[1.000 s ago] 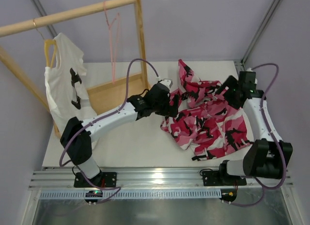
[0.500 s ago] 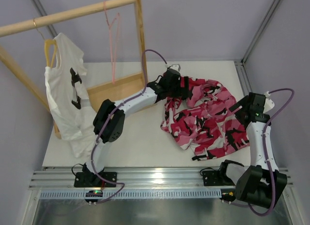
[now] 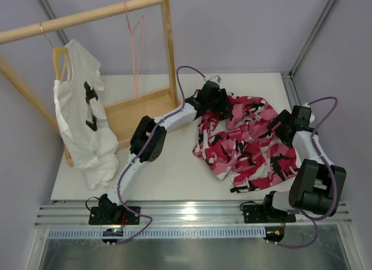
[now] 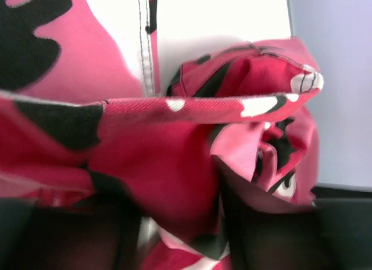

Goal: Place the trousers on the hanger
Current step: Move the trousers to the center of the board

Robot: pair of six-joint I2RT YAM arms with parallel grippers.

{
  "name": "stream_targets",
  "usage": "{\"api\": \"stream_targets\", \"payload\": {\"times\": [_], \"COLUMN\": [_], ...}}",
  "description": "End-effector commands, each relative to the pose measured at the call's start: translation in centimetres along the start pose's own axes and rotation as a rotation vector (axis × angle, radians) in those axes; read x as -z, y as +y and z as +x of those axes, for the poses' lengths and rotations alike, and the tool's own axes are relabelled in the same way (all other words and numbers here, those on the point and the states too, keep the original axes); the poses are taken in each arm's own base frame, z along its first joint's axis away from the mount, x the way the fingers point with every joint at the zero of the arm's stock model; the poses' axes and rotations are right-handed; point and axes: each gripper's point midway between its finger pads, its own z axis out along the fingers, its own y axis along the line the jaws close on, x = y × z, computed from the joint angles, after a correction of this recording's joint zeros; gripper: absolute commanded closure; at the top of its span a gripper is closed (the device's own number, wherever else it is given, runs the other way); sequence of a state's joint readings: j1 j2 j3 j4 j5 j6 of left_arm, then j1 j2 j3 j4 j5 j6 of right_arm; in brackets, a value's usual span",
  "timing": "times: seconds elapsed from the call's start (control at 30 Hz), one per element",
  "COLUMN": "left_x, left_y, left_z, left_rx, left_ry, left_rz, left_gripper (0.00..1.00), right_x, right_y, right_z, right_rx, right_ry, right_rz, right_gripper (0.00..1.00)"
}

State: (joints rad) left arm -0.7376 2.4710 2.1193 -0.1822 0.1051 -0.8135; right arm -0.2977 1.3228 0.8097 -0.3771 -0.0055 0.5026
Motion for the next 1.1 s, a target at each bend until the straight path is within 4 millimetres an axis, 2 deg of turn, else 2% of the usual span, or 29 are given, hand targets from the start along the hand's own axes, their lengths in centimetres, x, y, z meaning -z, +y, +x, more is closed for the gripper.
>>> {"api": "stream_targets", "payload": {"times": [0.0, 0.07, 0.1, 0.13, 0.17, 0.2, 0.23, 0.27, 0.33, 0.37, 0.4, 0.43, 0.47, 0.5, 0.53, 0.6, 0.67, 0.7, 0.73, 0.77, 0.8, 0.83, 0.9, 0.93, 1.0, 1.03, 1.07], "left_x": [0.0, 0.8, 1.2, 1.5, 2.9, 3.8, 4.2, 6.5, 8.2, 9.1, 11.2, 12.3, 12.8, 14.8, 15.6, 16.8, 19.2, 19.6, 21.4, 22.2, 22.9, 23.9, 26.5, 27.6, 30.0, 30.7, 31.9], "left_y": [-3.8, -4.7, -4.9, -4.9, -6.0, -6.5, -5.8, -7.6, -8.2, -7.9, -9.1, -9.6, -8.4, -8.9, -8.7, -5.5, -4.2, -1.9, -2.0, -1.3, 1.0, 1.5, 2.0, 3.8, 4.8, 6.0, 5.9], "left_z": [-0.9, -1.1, -1.0, -0.4, -1.2, -1.6, -0.8, -2.3, -2.0, -1.9, -2.8, -2.2, -1.2, -2.0, -1.5, -0.1, 0.2, 1.4, 0.9, 1.0, 2.2, 2.2, 2.0, 2.6, 2.6, 3.0, 2.6], "left_rx": [0.024, 0.019, 0.014, 0.008, -0.004, -0.019, -0.043, -0.065, -0.116, -0.126, -0.138, -0.156, -0.162, -0.164, -0.170, -0.158, -0.128, -0.127, -0.119, -0.111, -0.120, -0.120, -0.116, -0.122, -0.126, -0.133, -0.128], "left_ry": [-0.003, 0.005, 0.010, 0.025, 0.011, 0.000, 0.002, -0.038, -0.048, -0.065, -0.097, -0.094, -0.090, -0.129, -0.128, -0.117, -0.124, -0.112, -0.138, -0.144, -0.133, -0.143, -0.171, -0.165, -0.177, -0.182, -0.207], "left_rz": [0.168, 0.190, 0.197, 0.196, 0.211, 0.210, 0.174, 0.189, 0.166, 0.127, 0.135, 0.120, 0.066, 0.043, 0.015, -0.123, -0.180, -0.244, -0.248, -0.267, -0.340, -0.359, -0.383, -0.453, -0.502, -0.539, -0.535], "left_gripper": [0.62, 0.83, 1.00, 1.00, 1.00, 1.00, 1.00, 1.00, 1.00, 1.00, 1.00, 1.00, 1.00, 1.00, 1.00, 1.00, 1.00, 1.00, 1.00, 1.00, 1.00, 1.00, 1.00, 1.00, 1.00, 1.00, 1.00], "right_x": [-1.4, -3.4, -4.0, -4.6, -5.8, -6.0, -6.1, -5.6, -4.5, -3.8, -2.0, -1.1, -0.1, 1.4, 2.2, 3.5, 4.0, 4.2, 4.7, 4.9, 5.2, 5.5, 6.1, 6.3, 6.7, 6.7, 6.3], "right_y": [1.9, 2.0, 2.4, 2.6, 2.2, 2.2, 1.7, 1.5, 0.4, 0.4, 0.4, 0.2, 0.6, 1.4, 1.5, 2.0, 1.9, 1.9, 2.3, 2.5, 2.9, 3.7, 6.4, 7.4, 10.2, 11.0, 11.7], "right_z": [-2.7, -2.3, -2.6, -2.3, -1.3, -1.2, -0.8, -1.1, -1.1, -1.3, -2.7, -2.7, -3.0, -3.7, -3.3, -3.3, -2.3, -2.0, -1.5, -0.8, -0.4, -0.2, 1.9, 2.3, 4.6, 5.4, 6.4], "right_rx": [0.011, -0.003, -0.007, -0.007, -0.008, -0.006, -0.002, 0.009, 0.020, 0.031, 0.036, 0.041, 0.047, 0.060, 0.070, 0.093, 0.113, 0.121, 0.140, 0.154, 0.171, 0.183, 0.242, 0.260, 0.332, 0.351, 0.366], "right_ry": [-0.085, -0.050, -0.042, -0.020, 0.026, 0.039, 0.051, 0.032, 0.004, -0.009, -0.075, -0.080, -0.095, -0.129, -0.118, -0.127, -0.103, -0.097, -0.092, -0.084, -0.086, -0.093, -0.060, -0.061, -0.031, -0.013, 0.021], "right_rz": [-0.081, -0.076, -0.087, -0.094, -0.078, -0.072, -0.053, -0.044, 0.005, -0.001, 0.010, 0.016, 0.001, -0.027, -0.029, -0.045, -0.035, -0.038, -0.055, -0.067, -0.080, -0.107, -0.212, -0.243, -0.320, -0.345, -0.362], "right_gripper": [0.12, 0.14, 0.17, 0.27, 0.37, 0.47, 0.63, 0.69, 0.82, 0.96, 0.96, 0.96, 0.96, 0.96, 0.96, 0.96, 0.96, 0.96, 0.96, 0.96, 0.96, 0.96, 0.96, 0.96, 0.96, 0.96, 0.96]}}
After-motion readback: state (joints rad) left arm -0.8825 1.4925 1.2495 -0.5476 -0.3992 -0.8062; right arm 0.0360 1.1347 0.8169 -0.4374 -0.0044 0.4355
